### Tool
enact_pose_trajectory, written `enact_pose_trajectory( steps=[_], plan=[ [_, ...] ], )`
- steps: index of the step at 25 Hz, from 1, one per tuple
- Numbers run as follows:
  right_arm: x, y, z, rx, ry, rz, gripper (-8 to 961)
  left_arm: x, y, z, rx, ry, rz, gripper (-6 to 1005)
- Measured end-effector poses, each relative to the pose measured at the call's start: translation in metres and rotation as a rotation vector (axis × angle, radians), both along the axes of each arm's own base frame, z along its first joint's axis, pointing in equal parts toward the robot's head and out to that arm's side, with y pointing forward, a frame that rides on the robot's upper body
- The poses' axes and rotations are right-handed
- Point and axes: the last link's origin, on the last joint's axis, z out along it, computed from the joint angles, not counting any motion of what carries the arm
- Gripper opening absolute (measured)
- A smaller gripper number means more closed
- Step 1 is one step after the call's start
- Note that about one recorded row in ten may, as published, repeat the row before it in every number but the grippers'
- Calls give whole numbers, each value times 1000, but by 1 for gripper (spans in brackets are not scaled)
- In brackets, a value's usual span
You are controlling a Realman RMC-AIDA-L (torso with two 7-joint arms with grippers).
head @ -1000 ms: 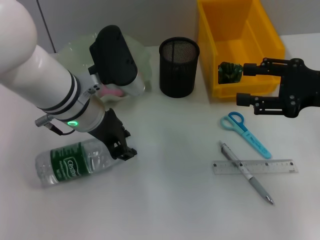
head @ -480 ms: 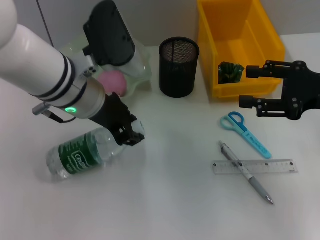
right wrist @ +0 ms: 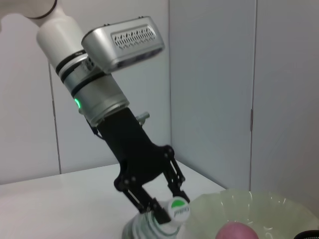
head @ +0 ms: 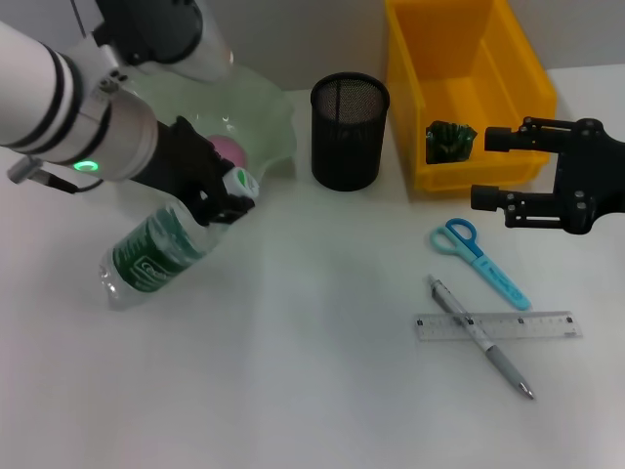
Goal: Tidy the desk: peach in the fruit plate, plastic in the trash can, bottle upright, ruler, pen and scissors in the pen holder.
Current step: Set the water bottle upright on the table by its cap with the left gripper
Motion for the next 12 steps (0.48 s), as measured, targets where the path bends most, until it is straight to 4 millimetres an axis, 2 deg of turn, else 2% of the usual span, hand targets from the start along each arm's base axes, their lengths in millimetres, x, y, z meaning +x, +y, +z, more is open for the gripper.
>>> enact_pose_trajectory(
  steps=[12],
  plan=[
    [-1,1,0,0,0,3,741,0,-1,20,81,30,-7,435]
  ],
)
